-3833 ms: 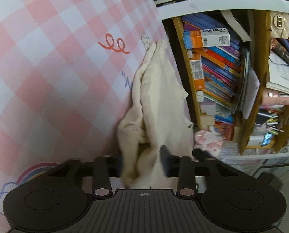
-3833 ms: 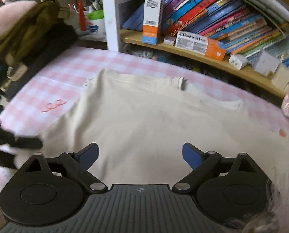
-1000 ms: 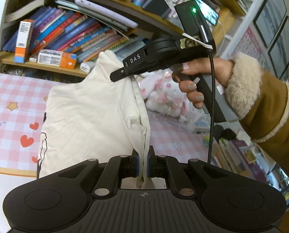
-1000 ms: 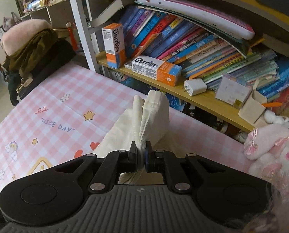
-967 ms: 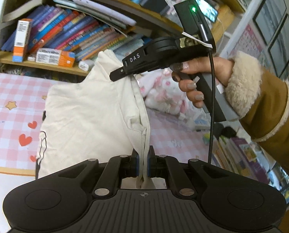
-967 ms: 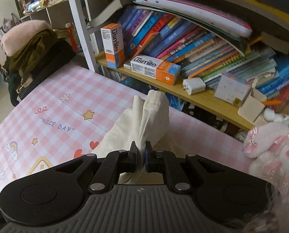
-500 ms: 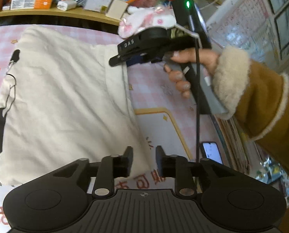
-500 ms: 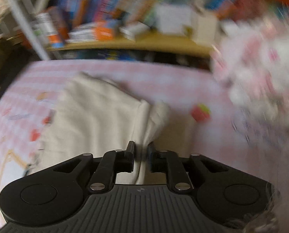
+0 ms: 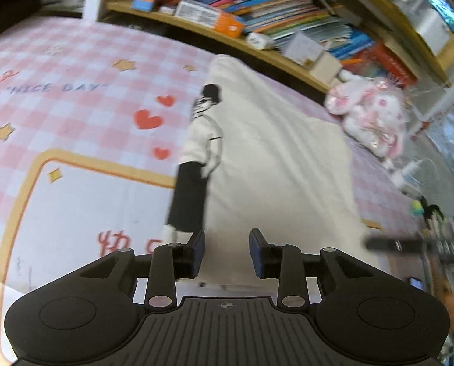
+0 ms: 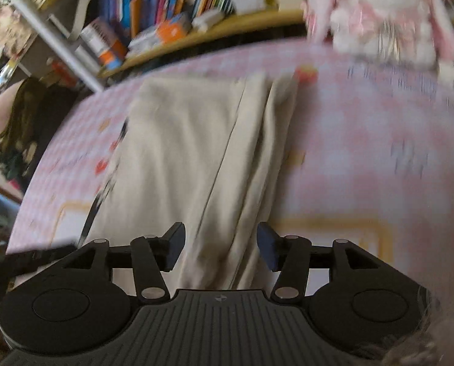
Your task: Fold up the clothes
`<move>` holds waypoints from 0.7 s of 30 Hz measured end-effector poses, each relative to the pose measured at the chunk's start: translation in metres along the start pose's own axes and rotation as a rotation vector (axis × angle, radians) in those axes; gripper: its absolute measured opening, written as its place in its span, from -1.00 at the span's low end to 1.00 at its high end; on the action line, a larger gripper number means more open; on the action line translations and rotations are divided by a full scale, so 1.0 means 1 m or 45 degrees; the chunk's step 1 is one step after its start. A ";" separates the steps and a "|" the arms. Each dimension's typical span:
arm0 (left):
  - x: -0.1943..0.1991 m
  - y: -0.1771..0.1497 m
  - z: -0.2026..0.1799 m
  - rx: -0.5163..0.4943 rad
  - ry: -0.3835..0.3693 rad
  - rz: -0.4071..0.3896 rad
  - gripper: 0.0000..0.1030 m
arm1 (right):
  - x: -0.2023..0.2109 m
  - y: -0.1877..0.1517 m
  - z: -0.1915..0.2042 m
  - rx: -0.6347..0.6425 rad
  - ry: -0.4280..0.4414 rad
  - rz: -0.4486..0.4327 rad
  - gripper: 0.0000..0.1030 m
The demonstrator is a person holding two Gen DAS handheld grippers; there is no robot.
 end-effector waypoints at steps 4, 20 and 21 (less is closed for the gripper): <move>-0.007 -0.005 0.004 -0.001 0.039 0.009 -0.40 | -0.009 -0.024 0.007 -0.040 -0.009 0.040 -0.46; 0.013 0.005 0.021 0.027 0.085 -0.042 -0.37 | 0.002 -0.034 -0.007 -0.073 -0.036 -0.042 -0.65; 0.015 0.007 0.023 0.031 0.089 -0.047 -0.37 | 0.005 -0.035 -0.006 -0.072 -0.044 -0.057 -0.59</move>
Point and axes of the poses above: each gripper's, at about its wrist camera, not at the fingertips, and x roughly against the way its jaws point, z to its left, y to its top, the point moved 7 cm from there along -x, roughly the way its jaws point, and after that the axes turned 4 degrees about -y, right-handed, at the moved point
